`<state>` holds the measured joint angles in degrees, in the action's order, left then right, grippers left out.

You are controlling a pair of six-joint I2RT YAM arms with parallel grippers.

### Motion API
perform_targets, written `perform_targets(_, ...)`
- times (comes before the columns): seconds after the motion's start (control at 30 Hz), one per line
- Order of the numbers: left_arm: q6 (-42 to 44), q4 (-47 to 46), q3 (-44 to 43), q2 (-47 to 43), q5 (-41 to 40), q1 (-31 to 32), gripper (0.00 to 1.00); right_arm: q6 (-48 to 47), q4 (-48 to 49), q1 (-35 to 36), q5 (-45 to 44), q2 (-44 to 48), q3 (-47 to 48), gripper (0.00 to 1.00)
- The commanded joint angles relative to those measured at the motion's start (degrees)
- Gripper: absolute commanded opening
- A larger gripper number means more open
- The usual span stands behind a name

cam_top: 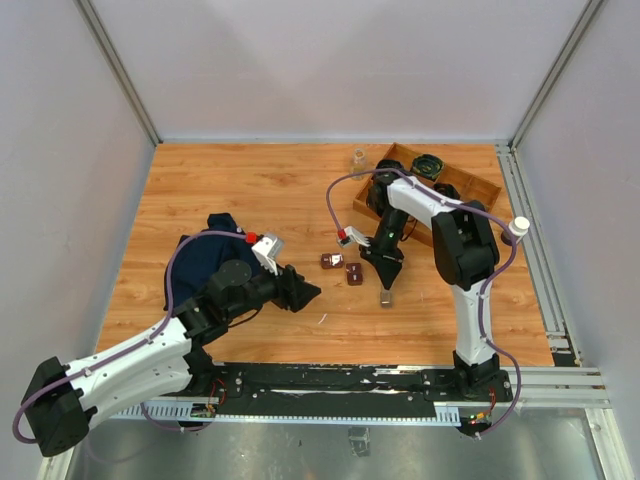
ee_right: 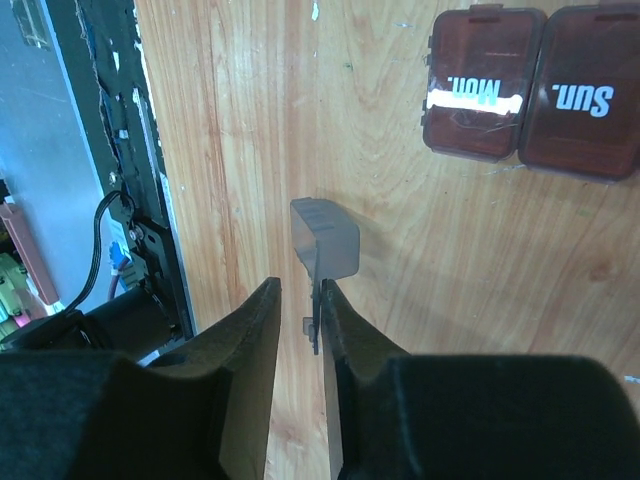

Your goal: Sort the pills into containers

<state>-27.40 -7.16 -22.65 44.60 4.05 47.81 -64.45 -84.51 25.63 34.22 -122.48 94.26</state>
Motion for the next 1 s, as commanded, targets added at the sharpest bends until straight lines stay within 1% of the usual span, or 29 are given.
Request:
perform_targets(0.0, 0.4, 0.0, 0.8, -1.7, -0.8, 0.2, 0.67, -1.4, -3.9, 0.5, -0.3, -1.2, 2.2, 0.25)
perform_targets(0.27, 0.3, 0.5, 0.8, -2.3, -0.7, 0.2, 0.67, -0.6, -3.2, 0.6, -0.5, -1.7, 3.4, 0.32)
perform_targets(0.53, 0.3, 0.8, 0.4, -2.5, -0.5, 0.2, 0.67, 0.2, -1.6, 0.6, -1.7, -1.8, 3.6, 0.44)
perform_targets(0.8, 0.2, 1.0, 0.0, -2.6, 0.0, 0.2, 0.66, 1.3, 0.3, 0.2, -2.1, -1.4, 4.5, 0.48)
perform_targets(0.97, 0.2, 1.0, -0.1, -2.5, 0.2, 0.2, 0.66, 2.3, 1.8, -0.3, -2.4, -1.1, 5.7, 0.54)
